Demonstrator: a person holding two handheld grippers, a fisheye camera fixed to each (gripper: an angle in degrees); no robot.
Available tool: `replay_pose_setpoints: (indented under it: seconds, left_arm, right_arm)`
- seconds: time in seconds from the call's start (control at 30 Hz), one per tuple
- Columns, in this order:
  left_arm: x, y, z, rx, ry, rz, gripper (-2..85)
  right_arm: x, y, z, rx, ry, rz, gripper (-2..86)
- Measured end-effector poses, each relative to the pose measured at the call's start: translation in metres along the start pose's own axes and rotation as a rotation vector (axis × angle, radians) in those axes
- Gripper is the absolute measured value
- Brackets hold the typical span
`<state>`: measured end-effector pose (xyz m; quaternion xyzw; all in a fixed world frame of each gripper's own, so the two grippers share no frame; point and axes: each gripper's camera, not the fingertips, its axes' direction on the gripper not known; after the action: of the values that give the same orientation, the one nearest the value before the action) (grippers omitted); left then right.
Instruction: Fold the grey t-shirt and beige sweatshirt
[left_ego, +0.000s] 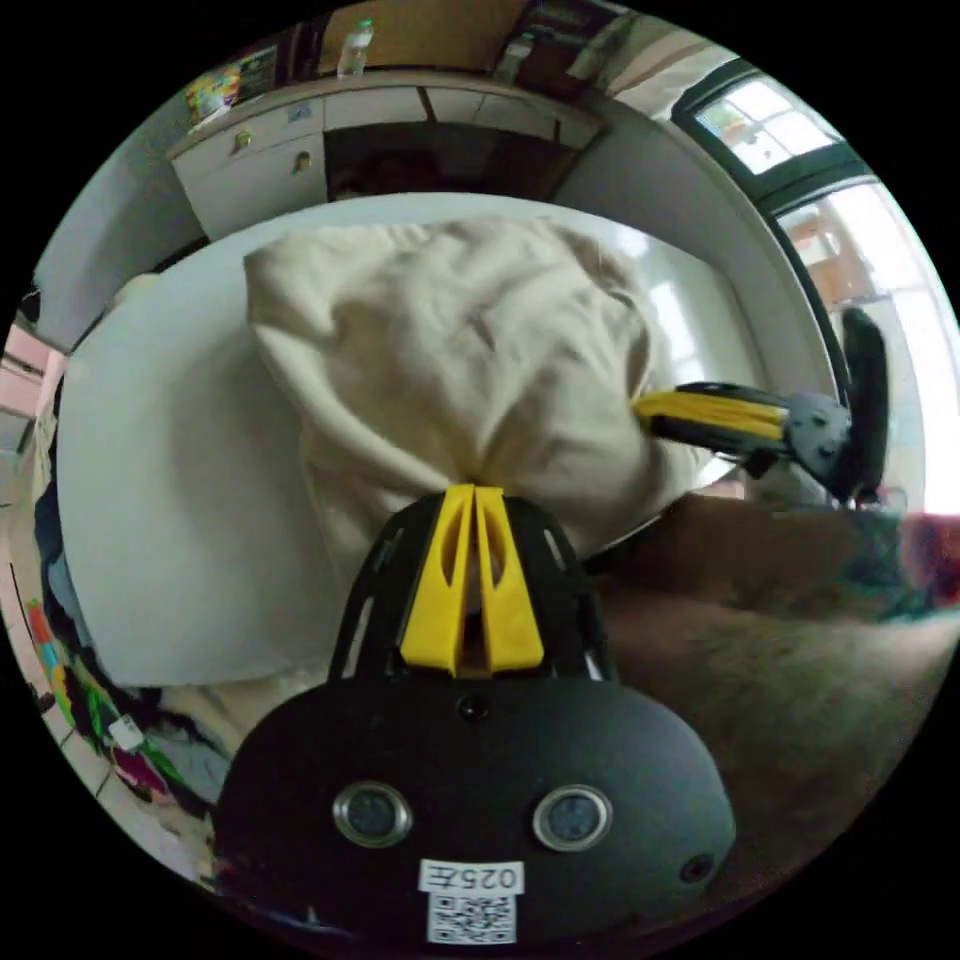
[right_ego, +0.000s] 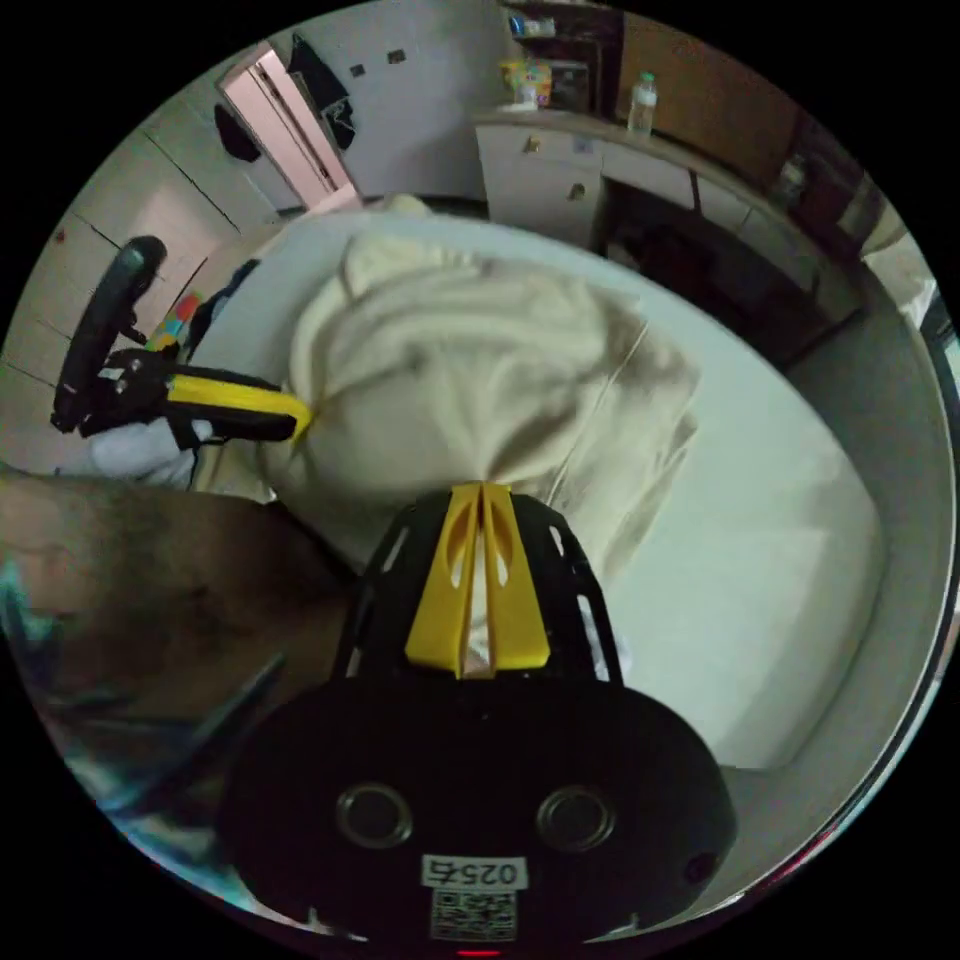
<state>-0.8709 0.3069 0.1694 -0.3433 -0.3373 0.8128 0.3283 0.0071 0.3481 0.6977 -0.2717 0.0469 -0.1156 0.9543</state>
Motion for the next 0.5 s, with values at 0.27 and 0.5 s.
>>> replay_pose_setpoints:
  seconds: [0.27,0.5]
  left_arm:
    - [-0.038,-0.023,-0.108,0.206,-0.054,-0.057,-0.9]
    - [-0.137,-0.107,-0.082,0.073,-0.011,-0.213,-0.9]
  right_arm:
    - [0.009,-0.032,-0.054,0.221,0.148,-0.115,-1.0]
    - [0.126,-0.114,0.011,0.089,0.093,0.118,-0.9]
